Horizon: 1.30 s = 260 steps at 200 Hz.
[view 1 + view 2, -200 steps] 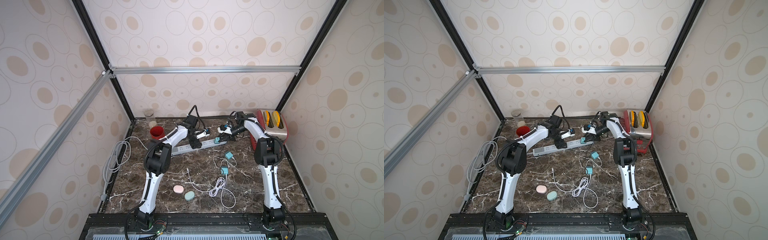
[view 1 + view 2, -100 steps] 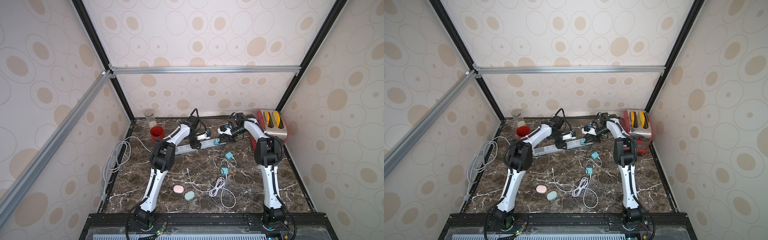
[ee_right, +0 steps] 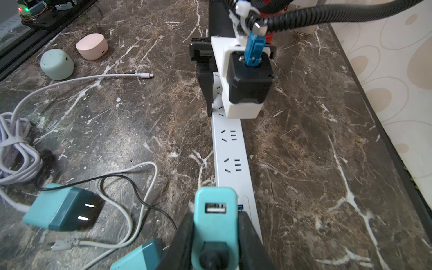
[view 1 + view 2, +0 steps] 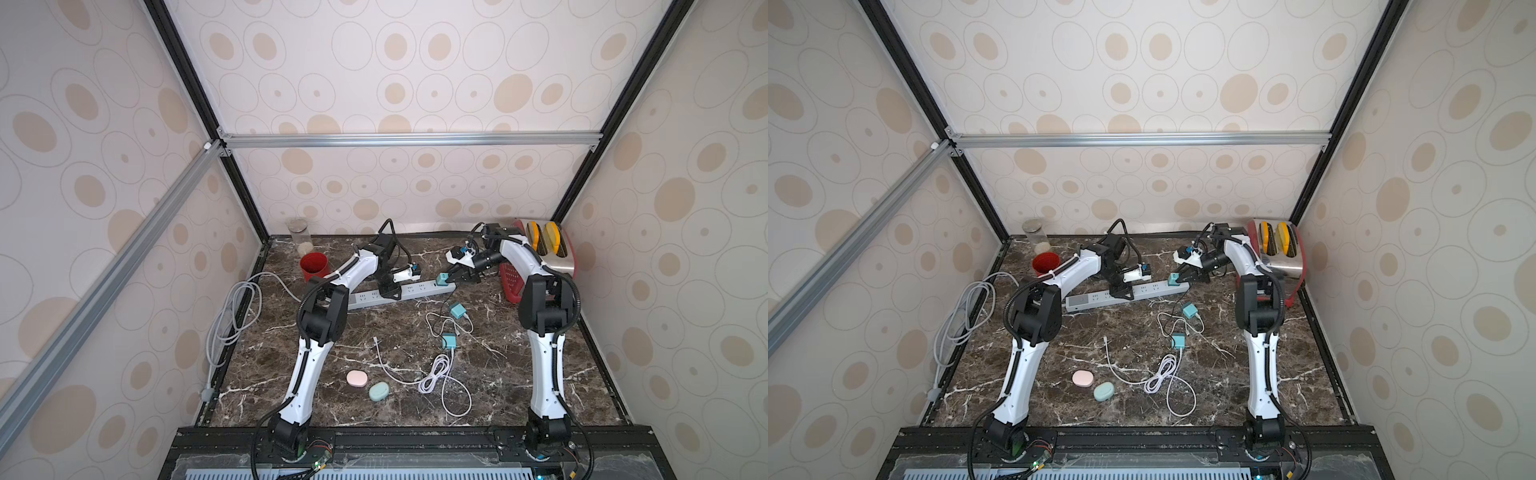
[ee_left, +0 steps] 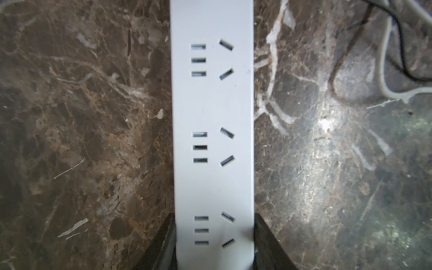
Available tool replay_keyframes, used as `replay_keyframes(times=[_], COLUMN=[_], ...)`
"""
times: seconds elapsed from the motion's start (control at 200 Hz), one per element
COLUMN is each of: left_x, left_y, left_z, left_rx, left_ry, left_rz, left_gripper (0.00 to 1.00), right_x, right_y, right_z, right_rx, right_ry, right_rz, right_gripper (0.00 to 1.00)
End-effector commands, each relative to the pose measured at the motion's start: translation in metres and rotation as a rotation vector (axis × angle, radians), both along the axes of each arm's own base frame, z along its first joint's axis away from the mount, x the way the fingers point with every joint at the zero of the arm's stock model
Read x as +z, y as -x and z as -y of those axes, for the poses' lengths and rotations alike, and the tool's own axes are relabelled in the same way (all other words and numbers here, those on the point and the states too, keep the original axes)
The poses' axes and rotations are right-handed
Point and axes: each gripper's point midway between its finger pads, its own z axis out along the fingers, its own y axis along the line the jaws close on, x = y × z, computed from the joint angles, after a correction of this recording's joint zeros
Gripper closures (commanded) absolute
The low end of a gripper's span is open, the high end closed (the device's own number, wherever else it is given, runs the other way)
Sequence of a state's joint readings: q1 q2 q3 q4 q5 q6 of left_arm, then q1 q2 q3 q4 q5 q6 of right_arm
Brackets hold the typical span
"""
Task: Charge the bluetooth headset
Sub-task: Move the socket to the center of the board.
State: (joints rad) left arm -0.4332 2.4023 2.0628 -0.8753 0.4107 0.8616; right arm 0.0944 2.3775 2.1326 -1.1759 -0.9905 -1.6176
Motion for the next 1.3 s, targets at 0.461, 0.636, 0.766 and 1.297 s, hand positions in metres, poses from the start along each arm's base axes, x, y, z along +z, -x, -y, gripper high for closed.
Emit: replay_keyframes(times=[0.461, 0.636, 0.766, 1.297], left_x=[0.017, 0.023, 0.037, 0.037], left_y=[0.064, 0.056, 0.045, 0.04], left_z=[0.044, 0.045, 0.036, 0.031], left_rx=[-0.224, -0.185, -0.133, -0.115], left_ry=[0.085, 0.103, 0.141, 0.147], left_rz=[-0.085, -0.077, -0.059, -0.05], left_gripper=[0.68, 0.48, 0.34, 0.31], right_x=[0.007, 0.001, 0.002, -0.019], right_y=[0.032, 0.033, 0.034, 0.031], right_z=[-0.019, -0.022, -0.022, -0.029], right_rx=[0.029, 0.028, 0.027, 0.017], right_ry=[-0.035, -0.028, -0.036, 0.024], right_rz=[-0.066, -0.089, -0.106, -0.137], right_gripper=[0.93, 0.93, 0.93, 0.94])
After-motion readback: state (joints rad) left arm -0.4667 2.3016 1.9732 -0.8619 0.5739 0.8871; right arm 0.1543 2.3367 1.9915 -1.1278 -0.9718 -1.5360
